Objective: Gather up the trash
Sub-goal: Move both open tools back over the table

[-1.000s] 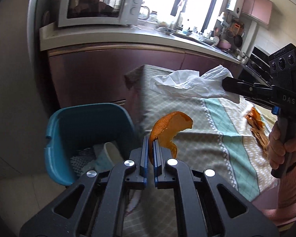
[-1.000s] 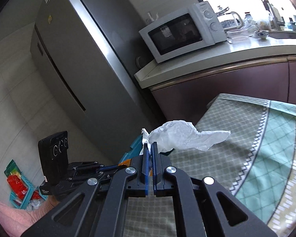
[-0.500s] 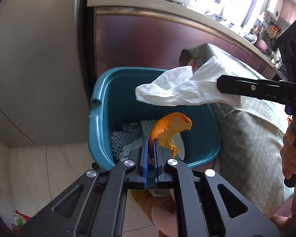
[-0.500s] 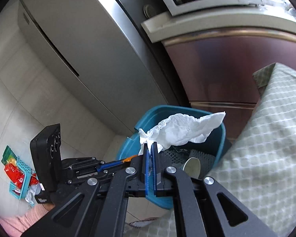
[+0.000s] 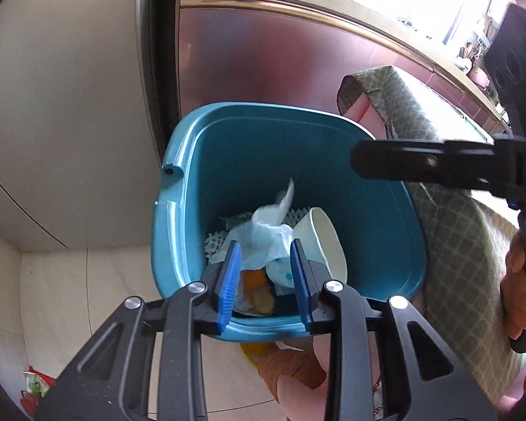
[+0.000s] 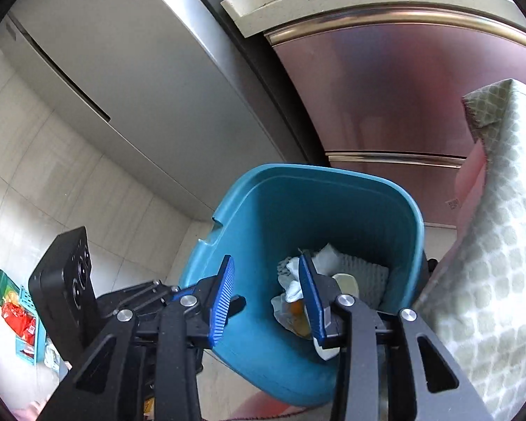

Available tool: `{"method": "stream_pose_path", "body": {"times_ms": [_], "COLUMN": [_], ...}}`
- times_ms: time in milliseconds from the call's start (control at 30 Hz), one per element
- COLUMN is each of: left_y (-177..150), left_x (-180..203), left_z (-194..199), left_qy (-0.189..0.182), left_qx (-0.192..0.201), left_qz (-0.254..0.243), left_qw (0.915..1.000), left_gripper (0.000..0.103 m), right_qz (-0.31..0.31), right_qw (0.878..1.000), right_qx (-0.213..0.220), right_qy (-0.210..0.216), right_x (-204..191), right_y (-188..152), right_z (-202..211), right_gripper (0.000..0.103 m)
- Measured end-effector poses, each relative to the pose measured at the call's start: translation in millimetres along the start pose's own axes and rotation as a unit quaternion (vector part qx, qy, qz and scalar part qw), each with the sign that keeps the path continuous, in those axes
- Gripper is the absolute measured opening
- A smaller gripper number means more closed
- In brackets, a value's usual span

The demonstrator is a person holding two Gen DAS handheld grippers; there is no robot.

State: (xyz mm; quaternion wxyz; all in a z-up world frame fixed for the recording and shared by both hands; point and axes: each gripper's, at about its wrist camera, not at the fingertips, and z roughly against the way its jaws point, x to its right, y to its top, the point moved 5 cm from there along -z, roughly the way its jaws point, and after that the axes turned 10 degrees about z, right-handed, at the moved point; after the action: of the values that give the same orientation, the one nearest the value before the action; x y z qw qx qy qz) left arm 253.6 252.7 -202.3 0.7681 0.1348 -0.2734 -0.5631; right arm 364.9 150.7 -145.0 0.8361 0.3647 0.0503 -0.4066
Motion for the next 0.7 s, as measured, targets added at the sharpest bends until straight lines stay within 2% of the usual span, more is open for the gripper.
{"method": "stream_pose_path", "body": {"times_ms": [200,367,533,700], "left_y": [3,4,-2,-22], "left_x": [8,35,83,143], "left_z": [21,58,90,110], "left_qy": [-0.012,-0.048,-0.098,-0.159], "left_qx": [0.029,0.069,0.097,0.092], "left_qz": [-0.006,-0.031,-0.071,-0.12], "left_qw": [0.9995,0.996,0.9879,0.9755], "left_gripper": [0.031,0.036,0.04,0.042], "right_qz": [0.007,0.011,0.007,-0.024], "right_qw": [1.0,0.998,0.993,0.986], "right_qx": [0.026,0.065,0.113,0.154], "right_qy": [0.001,0.0,-0.019,-0.063], "right_x": [0,3,11,32], "right_y": [-12,-30,-60,-110], "right_z": [31,75,132,193], "right_gripper": [0.035,0.036,0.036,0.036]}}
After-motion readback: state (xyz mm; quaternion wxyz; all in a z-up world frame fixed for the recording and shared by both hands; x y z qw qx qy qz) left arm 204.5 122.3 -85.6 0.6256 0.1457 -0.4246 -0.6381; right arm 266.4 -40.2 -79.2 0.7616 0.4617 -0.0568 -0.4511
